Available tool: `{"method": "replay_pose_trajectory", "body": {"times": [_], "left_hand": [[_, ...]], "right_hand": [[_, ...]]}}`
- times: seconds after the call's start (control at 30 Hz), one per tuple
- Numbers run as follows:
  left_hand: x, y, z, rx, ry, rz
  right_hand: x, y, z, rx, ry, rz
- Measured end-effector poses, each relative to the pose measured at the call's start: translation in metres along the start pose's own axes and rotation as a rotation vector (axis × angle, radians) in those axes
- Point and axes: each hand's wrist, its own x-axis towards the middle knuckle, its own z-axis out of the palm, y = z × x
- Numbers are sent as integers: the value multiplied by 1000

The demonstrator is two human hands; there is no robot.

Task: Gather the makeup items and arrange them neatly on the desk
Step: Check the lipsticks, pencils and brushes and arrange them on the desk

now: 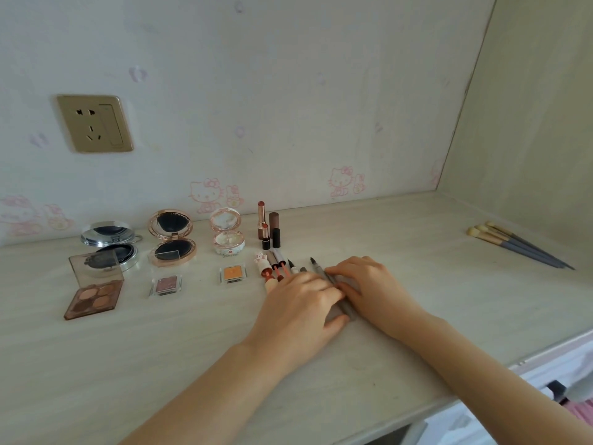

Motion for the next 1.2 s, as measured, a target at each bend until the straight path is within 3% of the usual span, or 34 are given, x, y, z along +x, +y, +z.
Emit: {"method": "replay_pose_trajectory", "body": {"times": [0.57,1.2], "left_hand": [[-2,-7,2,7,58,-90],[-3,-6,-5,8,58,-138]], "right_hand": [[-1,3,3,164,9,37],[-2,2,8,150,16,24]]}}
